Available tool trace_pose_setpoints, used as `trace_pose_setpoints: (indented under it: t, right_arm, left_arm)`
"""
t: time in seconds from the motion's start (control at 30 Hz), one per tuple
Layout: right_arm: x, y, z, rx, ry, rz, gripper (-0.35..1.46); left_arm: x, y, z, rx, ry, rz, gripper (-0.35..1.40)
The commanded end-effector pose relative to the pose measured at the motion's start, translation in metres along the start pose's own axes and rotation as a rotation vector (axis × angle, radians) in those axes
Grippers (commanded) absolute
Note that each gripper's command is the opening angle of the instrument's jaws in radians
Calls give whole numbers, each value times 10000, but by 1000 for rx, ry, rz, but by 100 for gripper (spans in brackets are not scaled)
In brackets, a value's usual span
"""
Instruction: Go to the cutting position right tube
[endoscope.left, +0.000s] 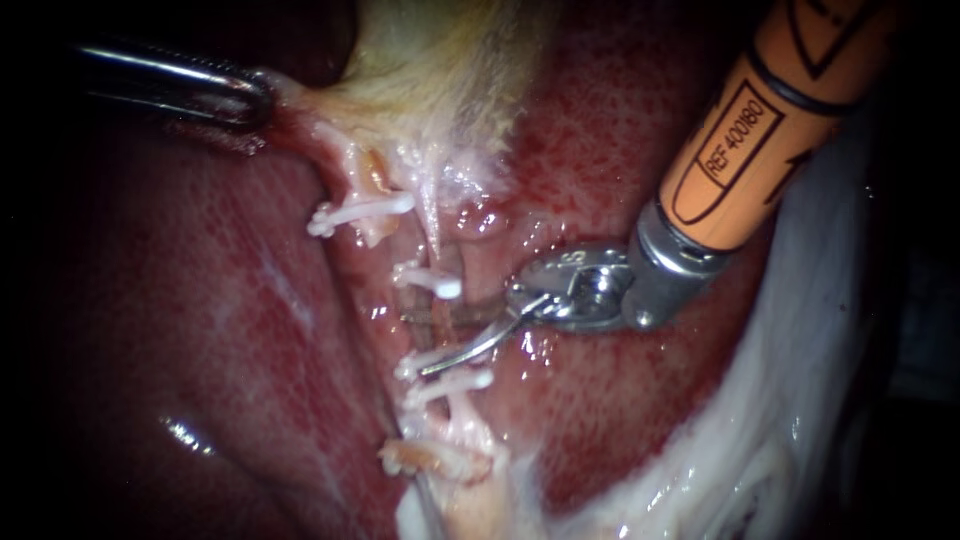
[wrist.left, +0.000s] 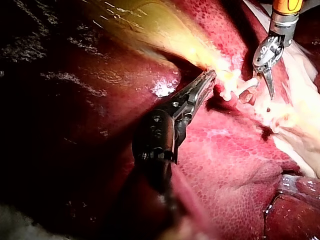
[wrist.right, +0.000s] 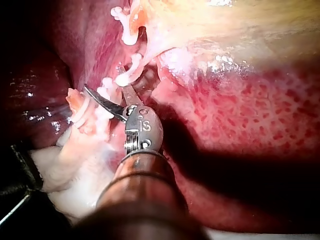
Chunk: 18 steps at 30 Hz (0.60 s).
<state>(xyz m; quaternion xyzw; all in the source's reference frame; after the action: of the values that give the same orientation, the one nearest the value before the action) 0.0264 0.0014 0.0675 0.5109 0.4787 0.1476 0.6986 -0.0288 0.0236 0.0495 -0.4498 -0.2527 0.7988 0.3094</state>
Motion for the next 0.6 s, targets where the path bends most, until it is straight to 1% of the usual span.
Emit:
trace_pose_setpoints:
  t: [0.03,0.23,0.4,0.5,0.6]
  right_arm:
    - [2,2,3,8,10,6,127]
    - [14,7,19,40,42,10,125]
    - [22,7,30,63,56,15,124]
    - [25,4,37,76,66,18,122]
    - [29,-4,42,87,74,23,122]
  left_arm:
    - [0,0,0,0,0,0,-35]
    - [0,0,0,0,0,0,-35]
    - [0,0,0,0,0,0,-35]
    - [0,0,0,0,0,0,-35]
    - [0,0,0,0,0,0,-35]
